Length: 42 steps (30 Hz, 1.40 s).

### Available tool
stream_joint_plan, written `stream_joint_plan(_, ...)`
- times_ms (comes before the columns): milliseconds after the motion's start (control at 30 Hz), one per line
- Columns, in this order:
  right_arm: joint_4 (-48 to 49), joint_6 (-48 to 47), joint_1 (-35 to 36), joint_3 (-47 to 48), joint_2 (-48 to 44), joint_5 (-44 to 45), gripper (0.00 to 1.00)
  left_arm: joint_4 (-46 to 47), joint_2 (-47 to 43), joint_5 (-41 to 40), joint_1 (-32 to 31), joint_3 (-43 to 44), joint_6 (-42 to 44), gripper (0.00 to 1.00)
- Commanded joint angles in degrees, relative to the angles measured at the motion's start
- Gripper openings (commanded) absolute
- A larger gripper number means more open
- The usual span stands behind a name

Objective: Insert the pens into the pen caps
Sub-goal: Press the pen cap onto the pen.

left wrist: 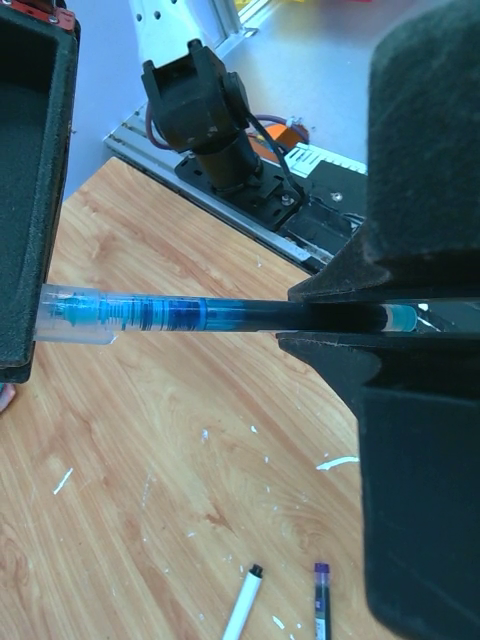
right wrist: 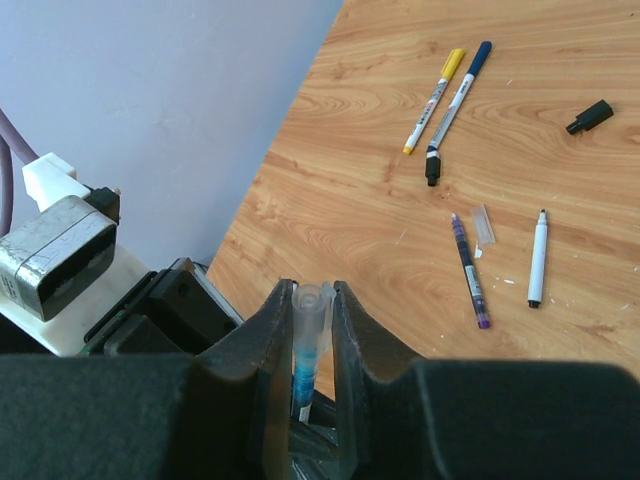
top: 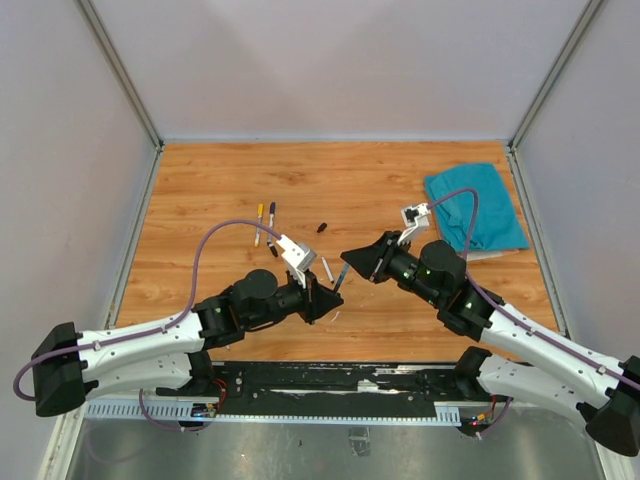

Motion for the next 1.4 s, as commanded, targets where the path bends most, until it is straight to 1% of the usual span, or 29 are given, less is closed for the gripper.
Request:
stream_joint_plan(0,-4.41,-0.4,3.4,-2.17,-0.17,0.21,0.01,13.31,-0.16,-4.15,0.11,4.58,-1.27,0.0)
stream_joint_plan(200,-5.65,-1.23,6.34,-2.68,0.45,1.68,0.01,14.36,0.55,-4.9,0.11,5.85,-1.23,0.0)
stream_joint_plan(467,-9.69,-2.41,12.21,-4.59,0.08,7.68,0.0,13.7,0.33,-5.12,0.18,7.39,-0.32,0.0)
stream_joint_plan(567,-10.03,-1.81,13.68,-5.43,0.73,7.99,0.01,13.67,0.39,-5.05,0.17,7.6,-0.29,0.0)
stream_joint_plan(833,-2.41,3.75,15.25,-10.23,2.46,2.29,0.0,14.79,-0.06,-5.1,0.17,7.26,-0.13,0.01)
stream_joint_plan(1067,4.05,6.31,17.89,-13.3,4.76,-0.14,0.01,15.49,-0.49,-4.96,0.12,7.35,0.45,0.01)
stream_joint_plan(1233,0.42,6.0,20.48,-13.12,5.06,3.93,0.01,16.02,-1.16,-5.01,0.12,7.29,0.58,0.0)
stream_joint_plan(1367,-2.2,5.49,20.95,-13.13,3.25,6.64,0.0,15.15,-1.98,-5.43,0.14,7.39,0.94,0.0)
